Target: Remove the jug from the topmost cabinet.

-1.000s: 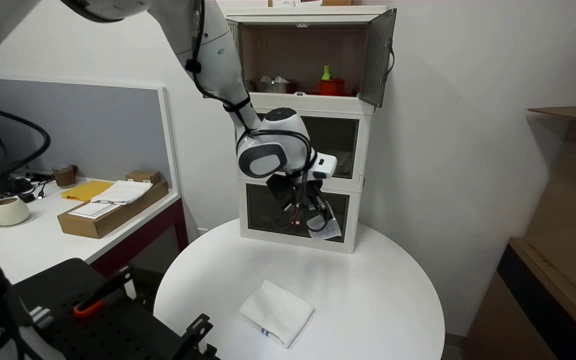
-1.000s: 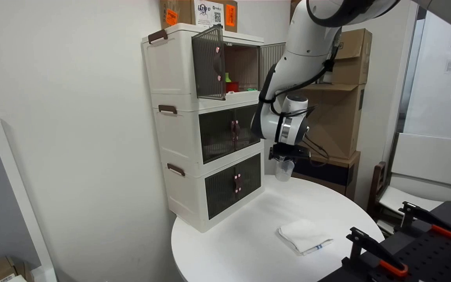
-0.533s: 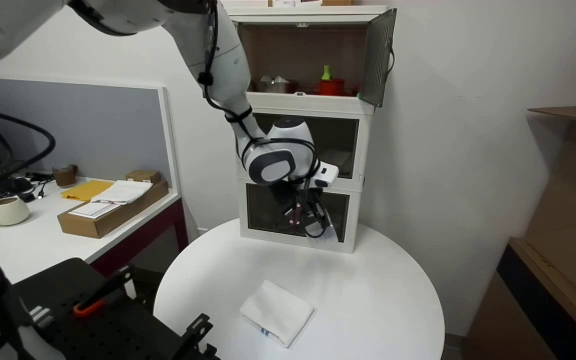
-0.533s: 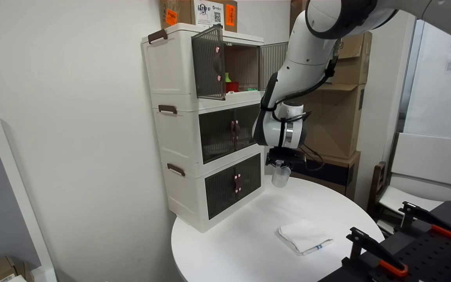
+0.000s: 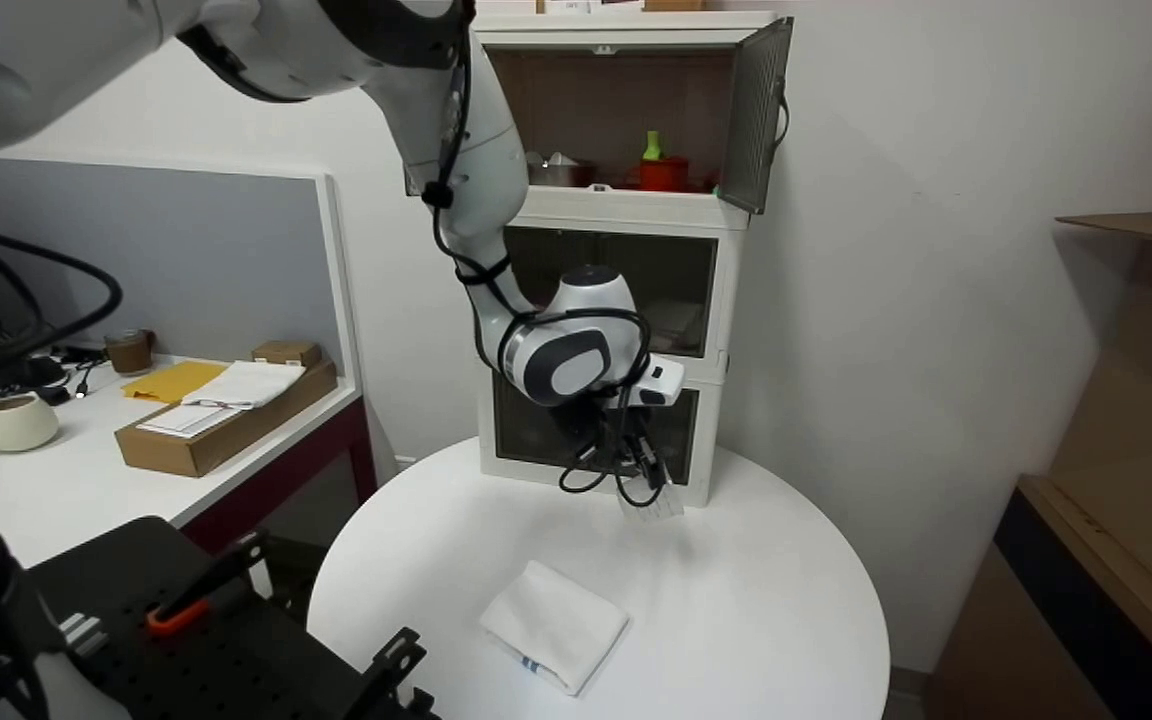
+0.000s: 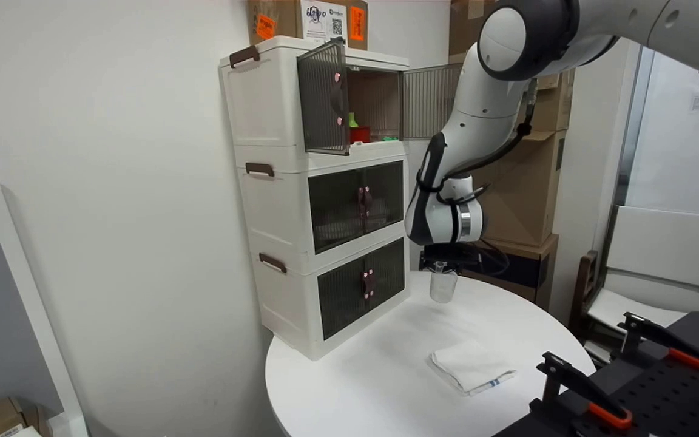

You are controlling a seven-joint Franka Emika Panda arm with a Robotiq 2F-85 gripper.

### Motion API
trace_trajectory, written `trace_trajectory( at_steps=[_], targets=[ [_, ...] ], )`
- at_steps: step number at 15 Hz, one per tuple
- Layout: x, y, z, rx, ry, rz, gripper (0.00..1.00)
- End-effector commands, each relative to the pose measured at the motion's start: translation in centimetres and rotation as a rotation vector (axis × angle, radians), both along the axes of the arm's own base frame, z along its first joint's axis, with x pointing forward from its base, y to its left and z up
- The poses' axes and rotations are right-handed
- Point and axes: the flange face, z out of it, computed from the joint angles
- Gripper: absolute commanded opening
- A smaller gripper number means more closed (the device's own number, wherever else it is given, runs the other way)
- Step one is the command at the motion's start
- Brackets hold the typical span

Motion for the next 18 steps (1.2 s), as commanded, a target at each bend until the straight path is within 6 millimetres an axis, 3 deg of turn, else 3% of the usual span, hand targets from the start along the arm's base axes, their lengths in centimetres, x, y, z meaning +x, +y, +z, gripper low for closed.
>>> trace_trajectory(
  at_steps=[1, 12, 18],
  targets=[
    [0.5, -0.4, -1.9, -0.006, 0.022, 0.006, 0.00],
    [-1.3, -0.7, -7.5, -0.019, 0.166, 0.034, 0.00],
    [-1.3, -0.2, -8.9, -0.010, 0.220, 0.055, 0.00]
  ],
)
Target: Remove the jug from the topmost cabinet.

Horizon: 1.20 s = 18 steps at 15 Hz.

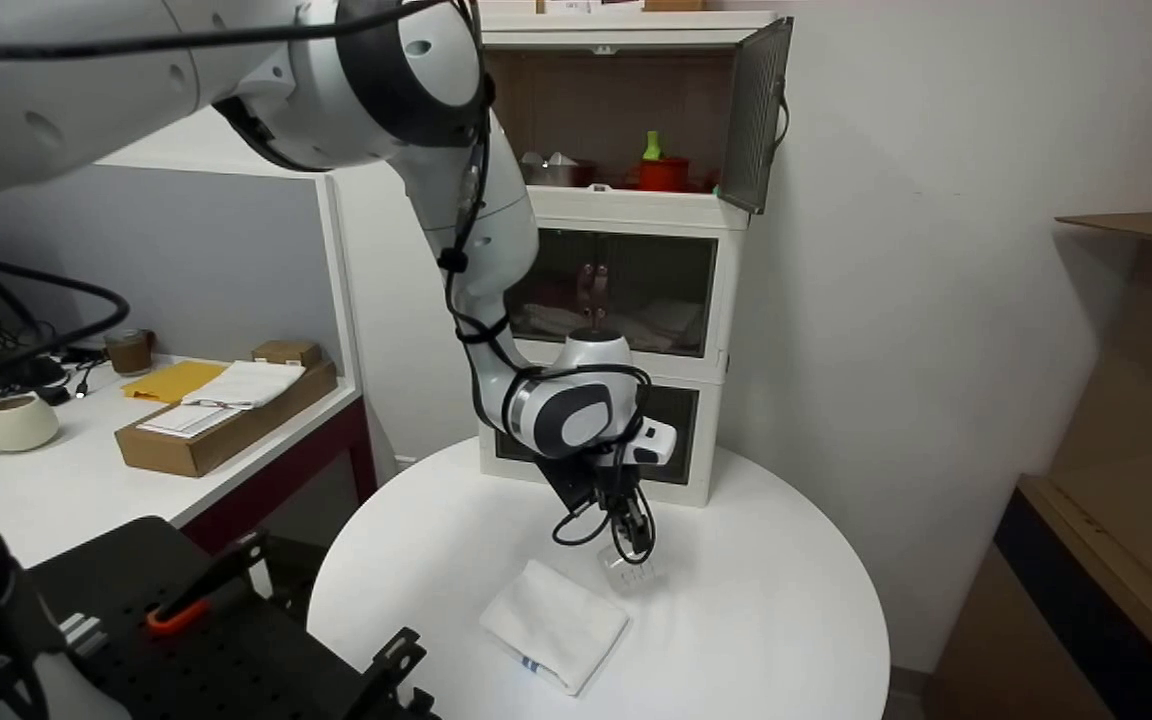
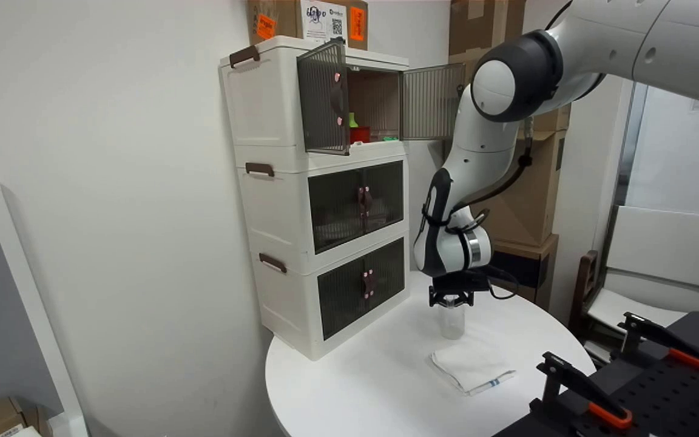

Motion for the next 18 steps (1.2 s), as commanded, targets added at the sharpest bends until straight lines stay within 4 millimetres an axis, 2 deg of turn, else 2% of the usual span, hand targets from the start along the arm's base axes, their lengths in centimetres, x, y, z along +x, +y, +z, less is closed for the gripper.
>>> trace_trajectory(
  at_steps=[1, 3, 4, 5, 8, 10, 12, 14, 15, 16, 18],
  targets=[
    [0.9, 0.3, -0.6, 0.002, 0.029, 0.005, 0.00],
    [1.1, 0.5, -0.8, 0.013, 0.047, 0.006, 0.00],
    [1.2, 0.6, -0.8, 0.020, 0.057, 0.004, 0.25],
    [1.3, 0.6, -0.7, 0.023, 0.063, -0.002, 0.26],
    [2.2, 0.6, 0.0, 0.044, 0.069, -0.018, 0.48],
    [3.2, 0.7, 1.3, 0.079, 0.072, -0.025, 0.62],
    [4.6, 1.1, 3.8, 0.125, 0.078, 0.004, 0.76],
    [6.5, 1.8, 7.3, 0.159, 0.043, 0.060, 0.90],
    [7.5, 2.4, 9.8, 0.178, 0.020, 0.116, 0.97],
    [8.2, 2.9, 11.9, 0.187, 0.009, 0.175, 1.00],
    [9.2, 4.1, 16.6, 0.191, 0.009, 0.290, 1.00]
  ],
)
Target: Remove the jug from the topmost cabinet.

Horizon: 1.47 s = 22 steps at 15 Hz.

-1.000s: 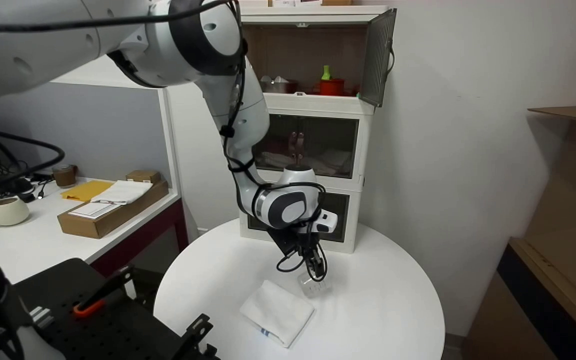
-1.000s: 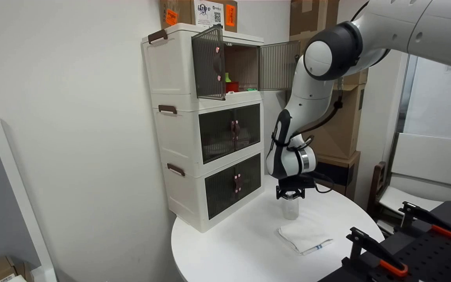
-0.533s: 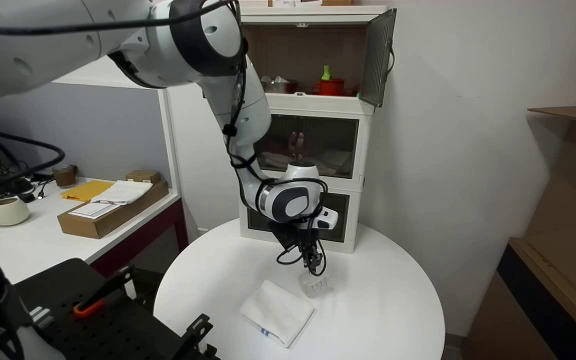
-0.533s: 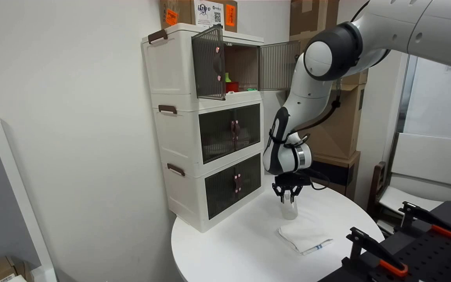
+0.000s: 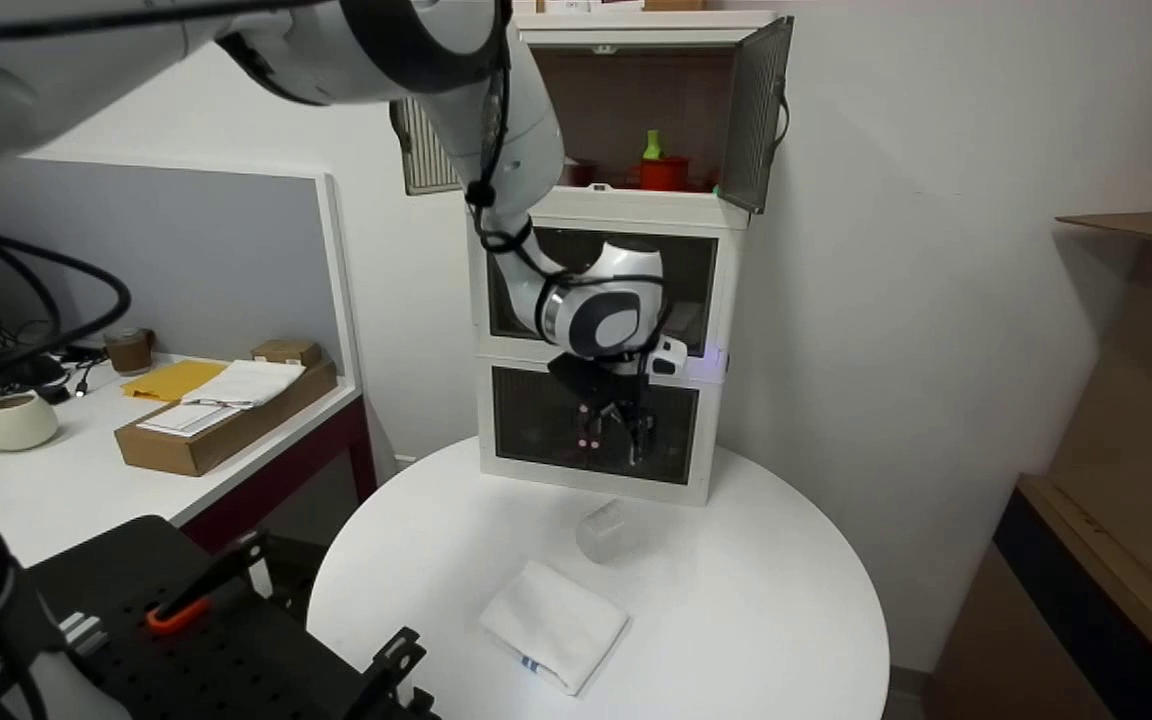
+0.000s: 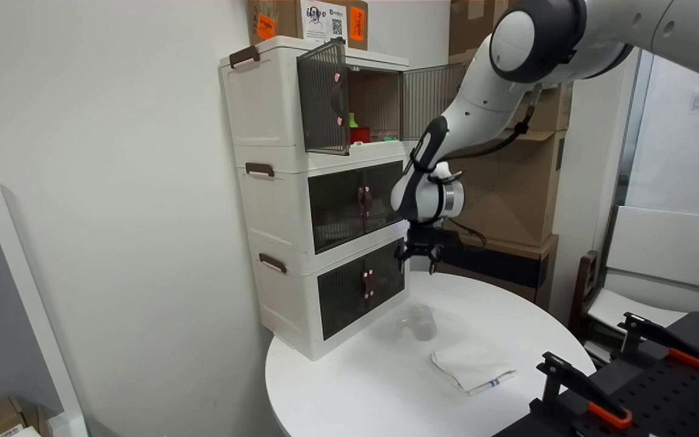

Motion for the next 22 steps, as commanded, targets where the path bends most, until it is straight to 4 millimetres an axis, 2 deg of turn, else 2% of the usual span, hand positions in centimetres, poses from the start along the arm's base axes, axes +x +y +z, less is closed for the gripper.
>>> trace_trajectory(
  at_steps=[1, 5, 10, 12, 14, 17, 20, 22],
  targets=[
    [1.3, 1.7, 8.4, 0.025, 0.002, 0.201, 1.00],
    [1.7, 4.5, 16.6, 0.052, -0.013, 0.414, 1.00],
    [0.7, 8.1, 24.5, 0.070, -0.036, 0.686, 1.00],
    [-0.3, 8.3, 27.2, 0.009, -0.046, 0.718, 1.00],
    [-1.3, 8.1, 30.1, -0.103, -0.114, 0.677, 1.00],
    [-3.8, 8.3, 33.2, -0.194, -0.234, 0.606, 1.00],
    [-6.7, 8.4, 35.4, -0.200, -0.333, 0.532, 1.00],
    [-8.6, 8.3, 36.7, -0.193, -0.351, 0.542, 1.00]
  ],
)
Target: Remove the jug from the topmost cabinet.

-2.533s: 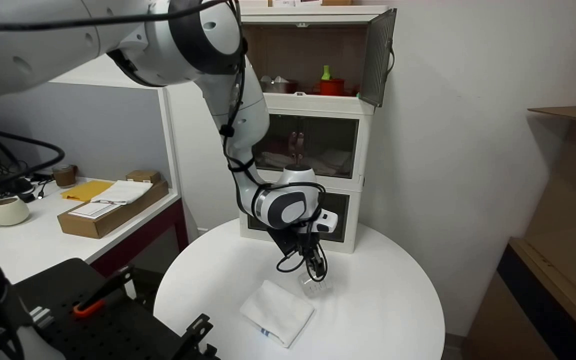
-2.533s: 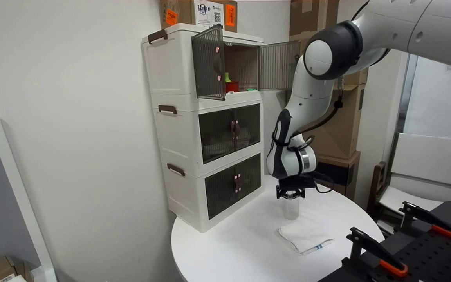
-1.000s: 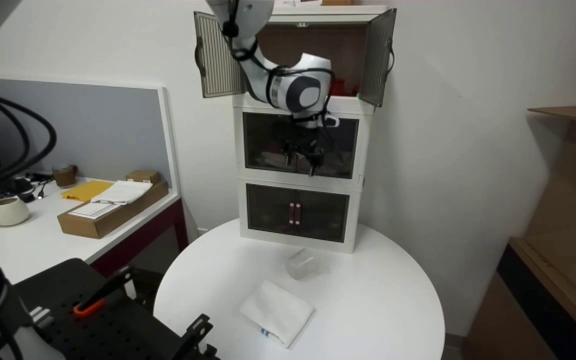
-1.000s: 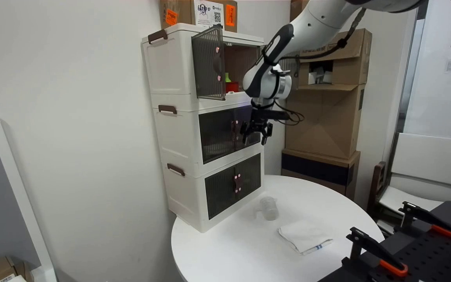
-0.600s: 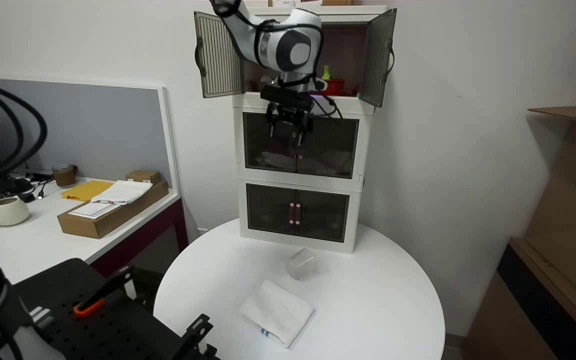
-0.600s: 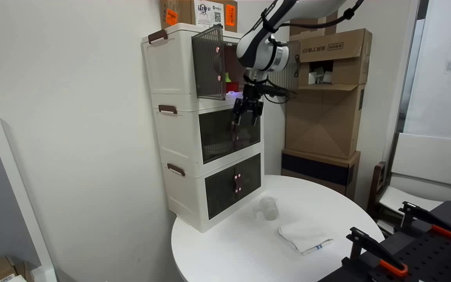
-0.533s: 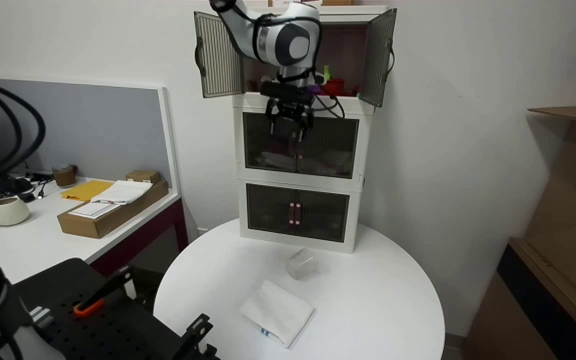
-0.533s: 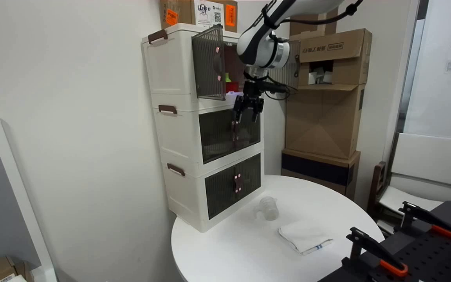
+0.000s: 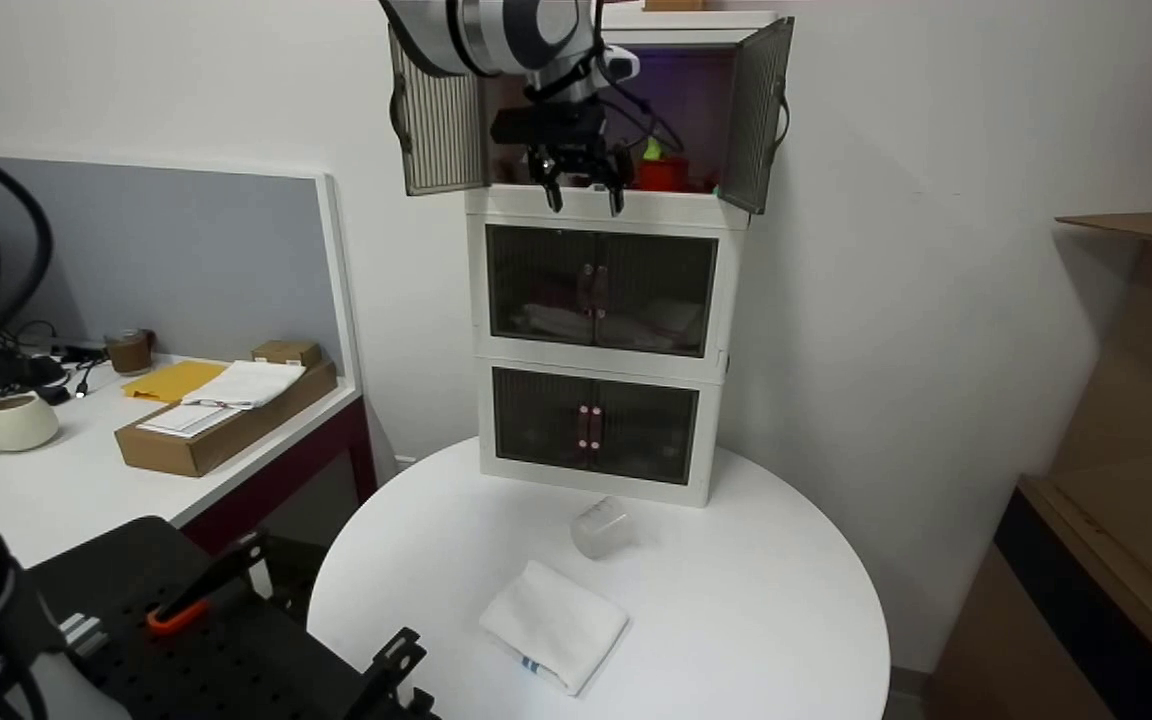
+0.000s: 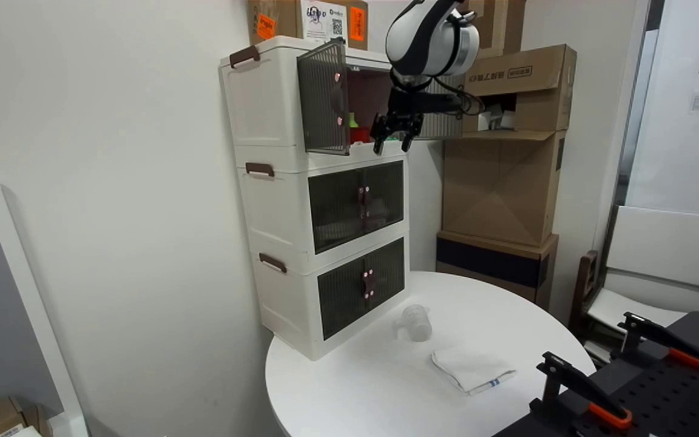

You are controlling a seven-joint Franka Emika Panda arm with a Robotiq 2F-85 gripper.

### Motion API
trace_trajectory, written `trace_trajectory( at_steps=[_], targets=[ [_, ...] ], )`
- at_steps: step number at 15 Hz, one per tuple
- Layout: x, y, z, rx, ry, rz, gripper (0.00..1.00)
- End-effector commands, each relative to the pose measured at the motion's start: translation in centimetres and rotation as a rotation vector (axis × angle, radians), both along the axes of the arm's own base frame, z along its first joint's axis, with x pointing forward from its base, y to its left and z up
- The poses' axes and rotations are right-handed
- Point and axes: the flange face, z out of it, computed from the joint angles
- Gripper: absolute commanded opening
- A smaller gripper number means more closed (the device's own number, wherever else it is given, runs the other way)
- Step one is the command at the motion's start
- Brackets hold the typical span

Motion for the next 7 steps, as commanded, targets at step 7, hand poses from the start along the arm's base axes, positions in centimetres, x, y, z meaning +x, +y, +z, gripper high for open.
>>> trace_trajectory(
  at_steps=[7],
  targets=[
    [-5.6, -1.5, 3.5, -0.002, -0.019, -0.029, 1.00]
  ],
)
